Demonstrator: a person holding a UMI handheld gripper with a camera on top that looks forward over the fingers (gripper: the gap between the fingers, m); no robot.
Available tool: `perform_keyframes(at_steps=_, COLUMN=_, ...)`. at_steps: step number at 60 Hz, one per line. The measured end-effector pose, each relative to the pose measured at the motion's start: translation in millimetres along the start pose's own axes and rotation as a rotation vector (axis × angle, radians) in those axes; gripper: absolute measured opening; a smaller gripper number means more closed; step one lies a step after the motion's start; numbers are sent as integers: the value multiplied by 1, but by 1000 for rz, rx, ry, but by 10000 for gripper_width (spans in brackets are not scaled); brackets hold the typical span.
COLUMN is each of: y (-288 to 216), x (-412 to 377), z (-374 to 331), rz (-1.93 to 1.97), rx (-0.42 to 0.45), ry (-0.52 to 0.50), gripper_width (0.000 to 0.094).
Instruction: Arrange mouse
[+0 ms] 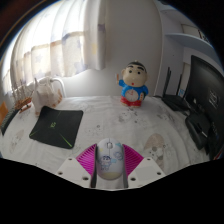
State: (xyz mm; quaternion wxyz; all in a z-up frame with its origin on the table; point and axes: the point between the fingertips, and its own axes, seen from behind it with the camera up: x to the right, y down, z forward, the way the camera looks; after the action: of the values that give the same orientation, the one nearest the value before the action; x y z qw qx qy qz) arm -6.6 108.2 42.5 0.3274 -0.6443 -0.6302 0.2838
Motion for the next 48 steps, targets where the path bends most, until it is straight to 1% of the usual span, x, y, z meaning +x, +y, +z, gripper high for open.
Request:
perform_keyframes(at_steps=2, y=-19, x=-12, z=-6, rz=10, rx=17, ry=-9, gripper_width=354)
perform_keyframes(at_steps=5, y=-51, x=-31, z=-13, rz=33, rx=47, ry=-50, gripper_width=355)
perform_keyframes(at_steps=10, y=-104, x=-67, z=-17, rz=21, rx=109, ry=-78, gripper_width=355)
perform_keyframes(at_steps=11, y=-114, x=-73, z=-16, rz=27, rx=119, ry=-98, gripper_width=355)
perform_keyframes(at_steps=17, y=-150, x=-134, z=-1, rz=59, rx=153, ry=-123, gripper_width=355)
perform_keyframes(at_steps=19, y=-154, x=-148, z=9, rz=51, rx=152, ry=-146, gripper_width=354)
perform_keyframes(at_steps=20, y=-156, x=-160, z=15, rz=48, rx=149, ry=-134, gripper_width=354)
perform_keyframes(at_steps=26, y=-146, x=-201, z=55, rz=48, rx=131, ry=-138, gripper_width=353)
perform_keyframes(at_steps=32, y=-112, x=-235, z=92, rz=44, rx=56, ry=-93, gripper_width=357)
perform_keyframes(at_steps=37, y=-82, x=-244, z=117, rz=11, rx=20, ry=-55, gripper_width=362)
perform_keyframes(at_steps=43, y=-43, x=-254, z=134, rz=16, rx=-58, ry=-45, gripper_width=405)
perform_keyframes(at_steps=44, y=-44, x=-254, z=133, rz=12, rx=-52, ry=-43, gripper_width=409)
perform_keyframes(at_steps=45, y=-46, x=-252, z=133, rz=1, rx=-36, ry=-45, gripper_width=466)
perform_keyframes(at_steps=48, y=-44, x=-249, z=128, rz=-25, rx=-49, ry=-20, gripper_width=723)
